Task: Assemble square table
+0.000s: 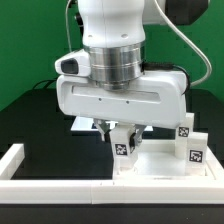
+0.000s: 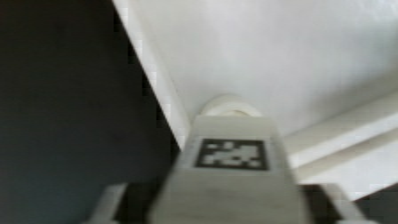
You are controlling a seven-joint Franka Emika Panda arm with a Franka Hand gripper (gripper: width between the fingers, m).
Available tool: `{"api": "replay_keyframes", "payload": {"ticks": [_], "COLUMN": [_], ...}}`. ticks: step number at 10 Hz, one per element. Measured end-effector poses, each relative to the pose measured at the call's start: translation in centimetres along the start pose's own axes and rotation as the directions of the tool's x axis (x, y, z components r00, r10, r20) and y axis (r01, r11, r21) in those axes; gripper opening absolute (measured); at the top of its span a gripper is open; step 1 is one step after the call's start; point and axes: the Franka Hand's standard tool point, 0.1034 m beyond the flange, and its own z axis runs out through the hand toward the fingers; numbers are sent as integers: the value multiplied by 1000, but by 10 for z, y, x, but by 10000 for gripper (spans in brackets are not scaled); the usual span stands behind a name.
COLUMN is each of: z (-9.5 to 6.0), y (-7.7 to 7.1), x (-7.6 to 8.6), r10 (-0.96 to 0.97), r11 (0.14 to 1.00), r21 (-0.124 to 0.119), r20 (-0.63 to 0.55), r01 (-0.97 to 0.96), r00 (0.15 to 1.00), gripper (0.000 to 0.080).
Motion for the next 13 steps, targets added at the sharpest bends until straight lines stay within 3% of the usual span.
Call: {"api": "replay_keyframes", "payload": {"ticks": [4, 7, 8, 9, 10, 11, 13], "z": [2, 4, 4, 4, 5, 5, 5], "y": [-1, -5, -6, -8, -6, -7, -7], "x": [0, 0, 4, 7, 5, 5, 5], "r10": [285, 598, 700, 794, 864, 891, 856], "r11": [959, 802, 713, 602, 492, 441, 507], "r21": [2, 42, 89, 159, 203, 201, 199], "r20": [-7, -34, -30, -22, 5, 16, -1], "r01": [-285, -596, -696, -782, -847, -874, -839], "r00": [959, 801, 713, 607, 503, 453, 517], "gripper": [291, 290, 291, 291, 291, 291, 291]}}
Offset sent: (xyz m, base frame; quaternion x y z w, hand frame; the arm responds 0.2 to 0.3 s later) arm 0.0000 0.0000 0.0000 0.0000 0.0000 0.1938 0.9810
